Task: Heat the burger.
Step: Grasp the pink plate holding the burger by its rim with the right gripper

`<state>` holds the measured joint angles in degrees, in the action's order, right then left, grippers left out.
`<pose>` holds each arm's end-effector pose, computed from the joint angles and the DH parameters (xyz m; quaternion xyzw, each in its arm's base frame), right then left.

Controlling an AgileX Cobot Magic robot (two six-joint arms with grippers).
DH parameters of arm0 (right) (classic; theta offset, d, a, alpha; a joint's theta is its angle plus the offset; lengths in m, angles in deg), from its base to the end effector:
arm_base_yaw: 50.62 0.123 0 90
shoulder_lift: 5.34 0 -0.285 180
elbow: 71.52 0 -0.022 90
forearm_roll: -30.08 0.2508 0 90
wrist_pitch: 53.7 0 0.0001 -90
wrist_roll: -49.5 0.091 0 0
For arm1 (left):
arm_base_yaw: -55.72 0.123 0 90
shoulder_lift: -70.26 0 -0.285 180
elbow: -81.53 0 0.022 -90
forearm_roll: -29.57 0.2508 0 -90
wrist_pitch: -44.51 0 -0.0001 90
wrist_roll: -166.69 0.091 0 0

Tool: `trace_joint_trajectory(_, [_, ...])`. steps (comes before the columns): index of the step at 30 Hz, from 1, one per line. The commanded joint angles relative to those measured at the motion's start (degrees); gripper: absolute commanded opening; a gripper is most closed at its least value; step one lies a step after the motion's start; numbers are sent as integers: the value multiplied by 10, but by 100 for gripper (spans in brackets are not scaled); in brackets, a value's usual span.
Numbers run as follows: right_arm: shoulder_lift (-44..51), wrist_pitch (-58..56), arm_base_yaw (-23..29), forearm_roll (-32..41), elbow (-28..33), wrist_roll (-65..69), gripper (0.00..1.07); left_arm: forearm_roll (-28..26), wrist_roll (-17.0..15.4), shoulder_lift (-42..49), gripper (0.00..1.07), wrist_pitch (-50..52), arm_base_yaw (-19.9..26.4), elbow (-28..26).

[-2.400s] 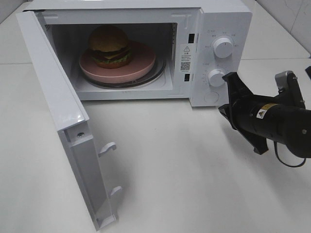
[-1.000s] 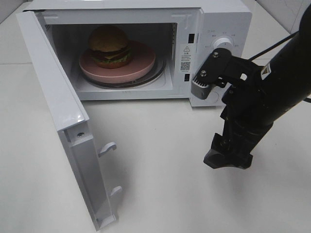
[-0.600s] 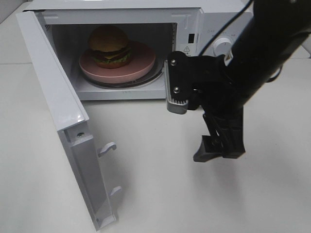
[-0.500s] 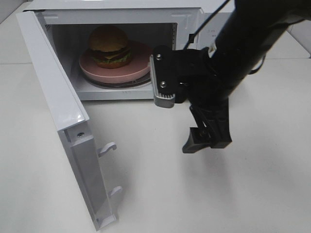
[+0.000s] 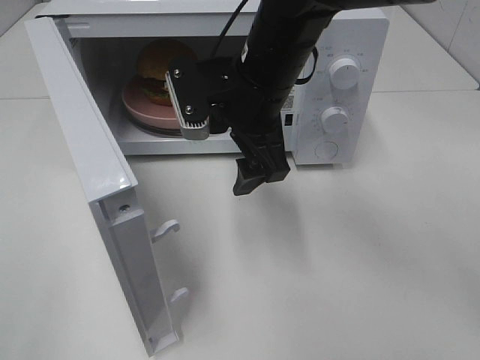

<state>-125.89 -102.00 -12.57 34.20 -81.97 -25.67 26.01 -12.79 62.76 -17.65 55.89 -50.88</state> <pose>0.3288 0.2636 0.2184 -0.8095 0.5557 -0.0304 0.1873 -0.0087 -0.0050 0.2801 0.0045 0.8534 -0.0279 0.5206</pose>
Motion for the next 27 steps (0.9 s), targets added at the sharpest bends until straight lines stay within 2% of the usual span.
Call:
trace_joint_trajectory(1, [-30,-14,3,-5,-45,-11,92,2,-1,9,101,8,-3,0])
trace_joint_trajectory(4, [-38,-15,3,-3,-56,-15,92,2,-1,9,101,8,-3,0])
trace_joint_trajectory(6, [-69,-30,3,-4,-105,-14,91,2,-1,9,101,8,-3,0])
trace_joint_trajectory(12, [-108,-38,3,-4,-166,-14,89,2,-1,9,101,8,-3,0])
trace_joint_trajectory(21, [-149,-46,4,-4,-219,10,86,2,-1,9,101,8,-3,0])
trace_joint_trajectory(26, [-172,-52,4,-2,-248,25,79,2,-1,9,101,8,-3,0])
trace_joint_trajectory(27, [-180,-52,4,-2,-258,28,75,2,-1,9,101,8,-3,0])
